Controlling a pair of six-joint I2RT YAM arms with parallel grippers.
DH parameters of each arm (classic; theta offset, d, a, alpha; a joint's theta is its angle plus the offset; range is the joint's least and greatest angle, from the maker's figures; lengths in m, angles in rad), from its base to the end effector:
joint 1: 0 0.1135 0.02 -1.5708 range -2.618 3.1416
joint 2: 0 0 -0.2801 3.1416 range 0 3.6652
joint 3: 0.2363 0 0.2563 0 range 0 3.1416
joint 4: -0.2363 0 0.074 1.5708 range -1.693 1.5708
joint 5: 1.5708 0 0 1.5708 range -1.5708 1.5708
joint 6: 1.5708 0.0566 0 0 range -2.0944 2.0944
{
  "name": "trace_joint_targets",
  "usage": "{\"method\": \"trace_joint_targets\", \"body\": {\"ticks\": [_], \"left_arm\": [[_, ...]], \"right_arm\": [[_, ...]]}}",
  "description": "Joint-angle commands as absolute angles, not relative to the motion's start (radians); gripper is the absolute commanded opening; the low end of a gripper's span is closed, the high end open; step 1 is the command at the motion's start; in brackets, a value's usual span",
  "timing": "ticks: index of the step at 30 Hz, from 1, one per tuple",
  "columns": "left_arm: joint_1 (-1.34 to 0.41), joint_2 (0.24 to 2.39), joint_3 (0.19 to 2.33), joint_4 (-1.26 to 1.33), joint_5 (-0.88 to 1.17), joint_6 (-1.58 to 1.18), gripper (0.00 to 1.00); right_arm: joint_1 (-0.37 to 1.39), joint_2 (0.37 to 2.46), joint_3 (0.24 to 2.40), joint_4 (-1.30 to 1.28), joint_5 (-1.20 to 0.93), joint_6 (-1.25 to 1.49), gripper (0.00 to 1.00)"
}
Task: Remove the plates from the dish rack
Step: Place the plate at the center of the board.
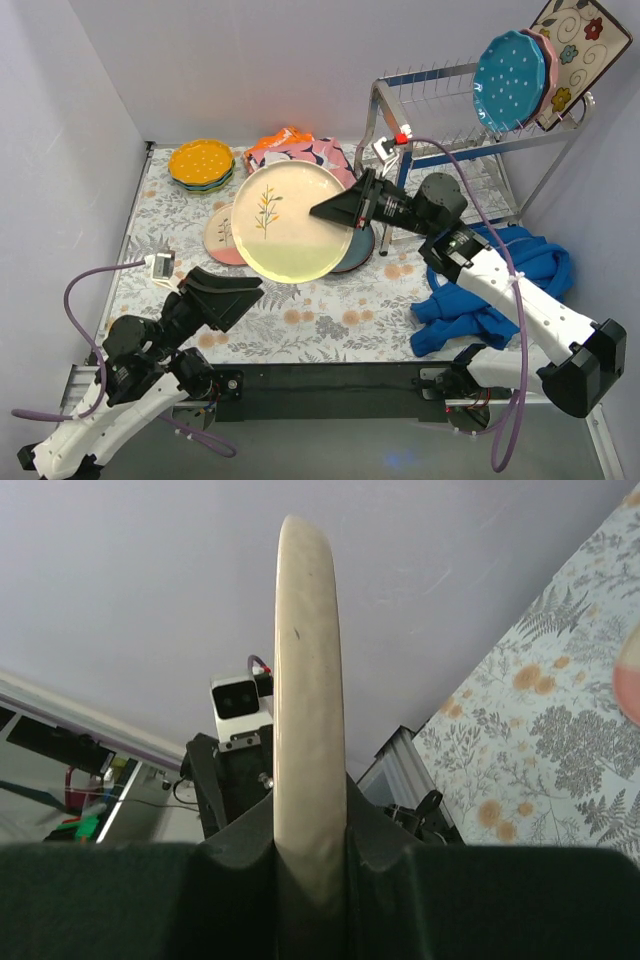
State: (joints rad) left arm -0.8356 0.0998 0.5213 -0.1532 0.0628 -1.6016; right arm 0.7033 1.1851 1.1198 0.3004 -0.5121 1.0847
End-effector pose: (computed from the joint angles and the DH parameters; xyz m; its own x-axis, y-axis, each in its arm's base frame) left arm 0.0443 -0.0543 0.3327 -0.7859 -0.6182 0.0131 0.1537 -0.2158 -0.9643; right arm 0.2011 0.2069 0.4454 -0.7368 0.3858 -0.5552 -0.5903 0.0334 0.8065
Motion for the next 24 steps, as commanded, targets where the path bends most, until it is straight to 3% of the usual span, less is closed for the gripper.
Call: {"method": "trace_joint_targets", "body": {"ticks": [1, 8, 11, 14, 15, 17, 21, 24], "left_arm": [[-0.839, 0.055, 0.489, -0.190, 0.012, -1.646, 0.74], [-0.838, 0.058, 0.463, -0.230, -0.058, -1.664, 0.70], [-0.839, 0.058, 0.443, -0.232, -0.064, -1.678, 0.64], [-0.839, 0.040, 0.413, -0.215, -0.060, -1.703, 0.35], [-0.839, 0.035, 0.402, -0.207, -0.057, -1.713, 0.16], [-0.839, 0.022, 0.371, -0.204, -0.043, -1.741, 0.01], [-0.838, 0.002, 0.325, -0.187, -0.002, -1.808, 0.00], [-0.839, -0.031, 0.299, -0.163, 0.058, -1.842, 0.00]], "right_arm": [[0.759, 1.114, 1.052, 0.600, -0.482, 1.103, 0.01], [0.796, 1.109, 0.898, 0.752, -0.531, 1.160, 0.01], [0.799, 1.109, 0.844, 0.798, -0.548, 1.169, 0.01], [0.799, 1.100, 0.779, 0.828, -0.552, 1.175, 0.01], [0.801, 1.098, 0.752, 0.836, -0.558, 1.177, 0.01], [0.799, 1.101, 0.730, 0.860, -0.581, 1.177, 0.01], [0.795, 1.086, 0.657, 0.876, -0.580, 1.157, 0.01], [0.779, 1.063, 0.589, 0.876, -0.560, 1.131, 0.15]]}}
